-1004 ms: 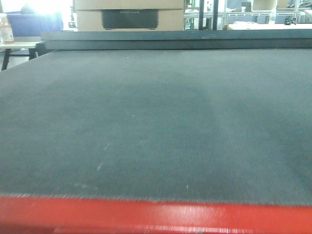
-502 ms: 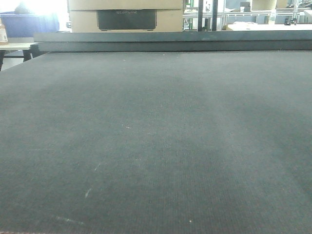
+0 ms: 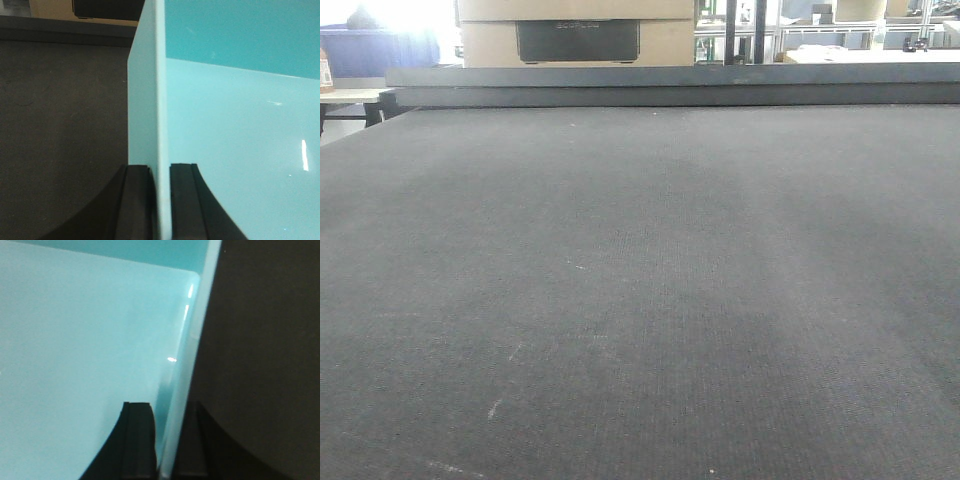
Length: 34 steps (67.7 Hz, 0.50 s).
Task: Fetch blue bin and place on conveyor start
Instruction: 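Drive up to the red-framed conveyor holding the bin over the belt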
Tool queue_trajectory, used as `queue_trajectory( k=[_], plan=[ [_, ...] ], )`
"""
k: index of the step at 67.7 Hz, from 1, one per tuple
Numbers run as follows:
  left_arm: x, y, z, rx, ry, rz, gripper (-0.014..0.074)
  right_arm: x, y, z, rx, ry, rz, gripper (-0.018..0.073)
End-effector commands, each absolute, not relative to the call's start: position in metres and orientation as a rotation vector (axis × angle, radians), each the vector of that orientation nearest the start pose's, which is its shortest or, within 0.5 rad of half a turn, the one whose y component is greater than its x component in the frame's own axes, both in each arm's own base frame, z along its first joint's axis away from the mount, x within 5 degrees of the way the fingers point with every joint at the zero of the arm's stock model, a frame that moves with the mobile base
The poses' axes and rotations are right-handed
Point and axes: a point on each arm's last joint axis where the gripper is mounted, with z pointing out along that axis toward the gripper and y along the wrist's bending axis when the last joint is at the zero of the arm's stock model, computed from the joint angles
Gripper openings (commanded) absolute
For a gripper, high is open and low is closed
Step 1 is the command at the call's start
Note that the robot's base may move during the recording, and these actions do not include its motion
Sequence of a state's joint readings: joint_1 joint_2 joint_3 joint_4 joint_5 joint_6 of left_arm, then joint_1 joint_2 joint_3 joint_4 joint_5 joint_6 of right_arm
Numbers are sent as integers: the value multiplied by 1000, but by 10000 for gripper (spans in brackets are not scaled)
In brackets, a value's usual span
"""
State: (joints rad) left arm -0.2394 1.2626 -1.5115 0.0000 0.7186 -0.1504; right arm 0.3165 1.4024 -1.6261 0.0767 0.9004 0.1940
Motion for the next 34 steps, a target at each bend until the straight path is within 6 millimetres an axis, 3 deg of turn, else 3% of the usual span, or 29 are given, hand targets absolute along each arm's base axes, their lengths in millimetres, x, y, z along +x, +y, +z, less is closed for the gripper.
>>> queue_trajectory(
  k=[1, 34],
  plan=[
    [255, -64, 484, 73, 1879, -290, -111, 278, 95, 464, -140, 2133, 370, -151],
    [255, -64, 487, 72, 1853, -294, -111, 278, 95, 464, -140, 2133, 370, -151]
  ],
)
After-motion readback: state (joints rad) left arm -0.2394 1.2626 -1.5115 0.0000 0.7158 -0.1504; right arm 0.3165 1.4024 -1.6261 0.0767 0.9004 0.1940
